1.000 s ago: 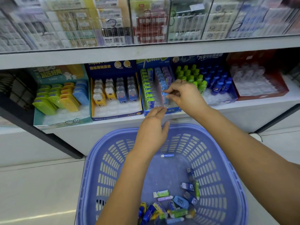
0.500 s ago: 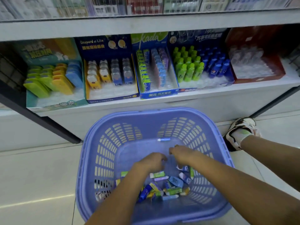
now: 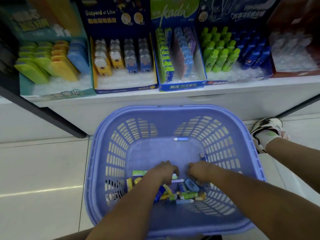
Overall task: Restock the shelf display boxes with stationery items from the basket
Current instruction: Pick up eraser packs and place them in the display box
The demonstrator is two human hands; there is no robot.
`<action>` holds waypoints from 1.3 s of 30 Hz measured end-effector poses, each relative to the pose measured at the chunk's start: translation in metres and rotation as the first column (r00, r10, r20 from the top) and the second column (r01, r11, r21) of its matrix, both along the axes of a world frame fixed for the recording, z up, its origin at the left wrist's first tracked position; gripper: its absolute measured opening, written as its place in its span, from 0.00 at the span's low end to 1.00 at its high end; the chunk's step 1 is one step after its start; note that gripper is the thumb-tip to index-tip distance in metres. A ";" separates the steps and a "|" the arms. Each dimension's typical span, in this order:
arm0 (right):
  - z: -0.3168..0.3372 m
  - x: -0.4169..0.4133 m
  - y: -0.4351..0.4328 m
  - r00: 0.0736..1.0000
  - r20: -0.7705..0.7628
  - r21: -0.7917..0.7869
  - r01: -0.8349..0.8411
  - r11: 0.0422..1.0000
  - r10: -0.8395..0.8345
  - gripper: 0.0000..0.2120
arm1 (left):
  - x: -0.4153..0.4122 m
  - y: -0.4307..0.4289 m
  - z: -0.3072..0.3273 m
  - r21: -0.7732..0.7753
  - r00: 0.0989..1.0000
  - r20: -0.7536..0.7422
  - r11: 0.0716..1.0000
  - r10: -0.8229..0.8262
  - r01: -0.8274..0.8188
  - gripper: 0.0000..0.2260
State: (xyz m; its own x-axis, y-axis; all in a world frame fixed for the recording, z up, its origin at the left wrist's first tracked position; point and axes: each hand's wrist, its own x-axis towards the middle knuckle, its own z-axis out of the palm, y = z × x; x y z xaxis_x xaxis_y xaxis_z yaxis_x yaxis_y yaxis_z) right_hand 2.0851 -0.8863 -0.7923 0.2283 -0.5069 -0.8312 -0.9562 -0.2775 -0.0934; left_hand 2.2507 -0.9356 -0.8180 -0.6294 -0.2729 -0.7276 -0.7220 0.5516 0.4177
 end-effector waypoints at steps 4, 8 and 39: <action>0.013 0.002 0.002 0.996 -0.089 0.141 0.034 0.989 -0.022 0.11 | 0.001 0.000 -0.003 0.026 0.998 -0.010 0.998 0.055 -0.054 0.23; 0.020 0.001 0.006 0.993 -0.108 0.160 0.061 0.985 -0.043 0.13 | 0.000 -0.005 0.000 0.098 0.982 -0.043 0.979 0.184 -0.180 0.21; 0.265 0.070 -0.180 0.872 0.489 -0.794 0.447 0.412 -0.004 0.12 | 0.089 -0.115 0.225 0.688 -0.223 -0.509 0.237 0.831 -0.686 0.02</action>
